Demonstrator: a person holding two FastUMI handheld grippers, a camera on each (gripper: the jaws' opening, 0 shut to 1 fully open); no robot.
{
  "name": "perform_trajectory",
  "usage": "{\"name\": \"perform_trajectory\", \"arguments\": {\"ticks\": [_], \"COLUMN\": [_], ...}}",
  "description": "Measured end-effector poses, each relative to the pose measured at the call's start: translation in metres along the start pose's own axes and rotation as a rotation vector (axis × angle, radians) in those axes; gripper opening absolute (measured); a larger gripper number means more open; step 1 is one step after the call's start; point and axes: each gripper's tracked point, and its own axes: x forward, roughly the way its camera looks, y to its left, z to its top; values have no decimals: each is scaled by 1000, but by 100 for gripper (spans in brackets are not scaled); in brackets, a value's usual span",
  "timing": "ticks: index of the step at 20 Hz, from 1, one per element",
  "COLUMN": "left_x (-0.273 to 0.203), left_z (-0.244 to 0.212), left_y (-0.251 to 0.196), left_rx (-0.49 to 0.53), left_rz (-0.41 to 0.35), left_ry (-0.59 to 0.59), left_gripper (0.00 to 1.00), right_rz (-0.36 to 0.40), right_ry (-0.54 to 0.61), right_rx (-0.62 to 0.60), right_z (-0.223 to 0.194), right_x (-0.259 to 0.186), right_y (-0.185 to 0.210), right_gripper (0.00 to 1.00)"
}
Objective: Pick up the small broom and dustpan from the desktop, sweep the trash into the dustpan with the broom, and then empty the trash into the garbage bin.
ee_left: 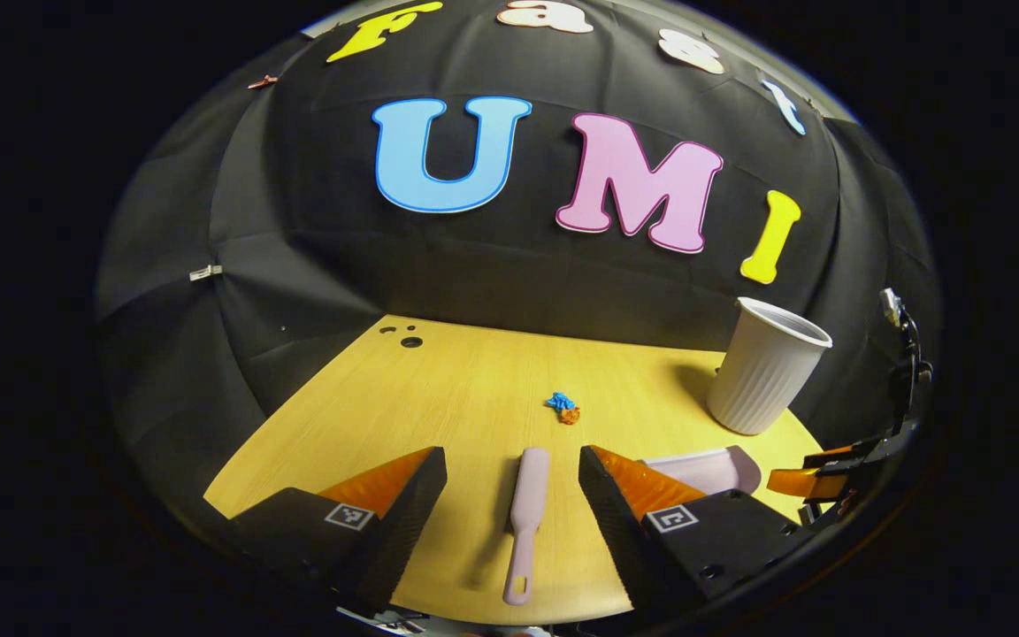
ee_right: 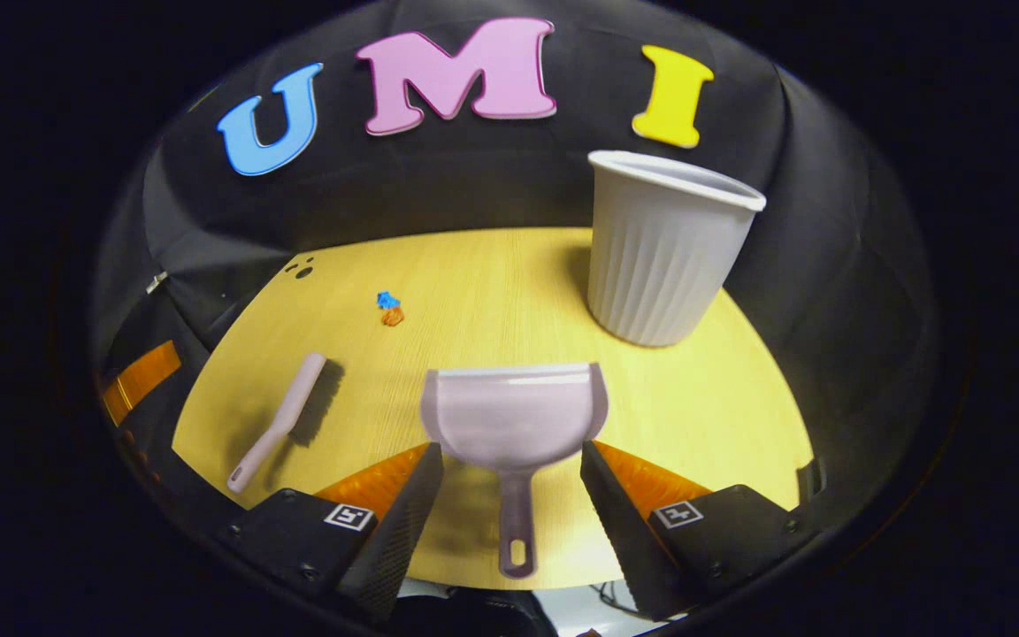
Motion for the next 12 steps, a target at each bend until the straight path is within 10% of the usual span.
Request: {"name": "perform_trajectory", "arguments": {"ticks": [12], "left_x": [24], "left_z": [-35], "left_y": [29], "left_rx": [-75], "left_rz": [92], "left_ry": [135], "left_gripper": [96], "right_rz": [-71], "right_ry": [293], "right_rx": [-8], "right_z": [-73], "right_x": [72], "right_y": [-17], "right_gripper": [99]}}
